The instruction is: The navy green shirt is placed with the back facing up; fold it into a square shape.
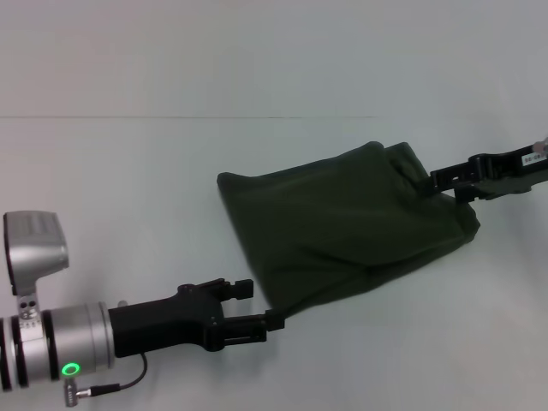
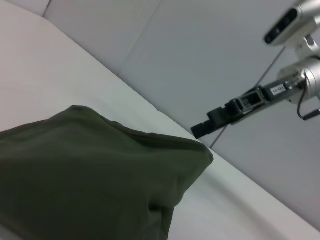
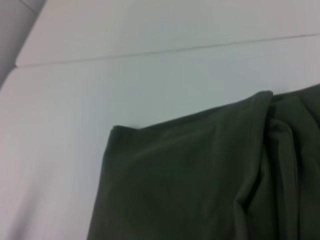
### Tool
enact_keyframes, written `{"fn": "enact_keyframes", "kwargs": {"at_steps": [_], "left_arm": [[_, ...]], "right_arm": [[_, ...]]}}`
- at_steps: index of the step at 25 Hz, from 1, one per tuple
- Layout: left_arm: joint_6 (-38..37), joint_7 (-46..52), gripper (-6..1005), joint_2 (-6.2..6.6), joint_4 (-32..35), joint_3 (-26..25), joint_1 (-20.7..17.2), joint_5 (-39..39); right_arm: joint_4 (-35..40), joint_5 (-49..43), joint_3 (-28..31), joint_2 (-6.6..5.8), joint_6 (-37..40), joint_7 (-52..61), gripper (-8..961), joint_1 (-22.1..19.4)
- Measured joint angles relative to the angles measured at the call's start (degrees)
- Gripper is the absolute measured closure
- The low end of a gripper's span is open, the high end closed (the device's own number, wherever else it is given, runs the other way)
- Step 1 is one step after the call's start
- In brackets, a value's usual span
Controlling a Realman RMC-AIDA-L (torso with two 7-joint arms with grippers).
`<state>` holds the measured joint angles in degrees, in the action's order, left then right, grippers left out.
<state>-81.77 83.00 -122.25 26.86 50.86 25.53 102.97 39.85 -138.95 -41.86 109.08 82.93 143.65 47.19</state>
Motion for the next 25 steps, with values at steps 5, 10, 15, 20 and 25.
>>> {"fn": "enact_keyframes", "kwargs": {"at_steps": [5, 10, 15, 20, 25], "left_arm": [[0.5, -2.1, 115, -0.98, 0.2, 0.1, 0.9, -0.1], [0.6, -2.8, 115, -1.54, 0.2, 0.0, 1.3, 0.1], [1.5, -2.8, 115, -1.53, 0.2, 0.0, 1.3, 0.2], [1.5, -2.6, 115, -1.49, 0.2, -0.1, 1.1, 0.2], [1.3, -2.7, 115, -1.50, 0.0, -0.3, 0.9, 0.2]], "right_arm": [[-0.6, -0.1, -6.7, 0.29, -2.0, 2.9, 92, 1.4], [-0.6, -0.2, -9.8, 0.62, -4.2, 3.6, 120, 1.7], [-0.6, -0.2, -9.9, 1.21, -5.2, 3.5, 148, 2.0], [-1.0, -0.1, -9.9, 1.68, -4.7, 3.6, 176, 2.7], [-1.3, -0.2, -10.3, 2.08, -4.8, 3.2, 204, 2.8]]}}
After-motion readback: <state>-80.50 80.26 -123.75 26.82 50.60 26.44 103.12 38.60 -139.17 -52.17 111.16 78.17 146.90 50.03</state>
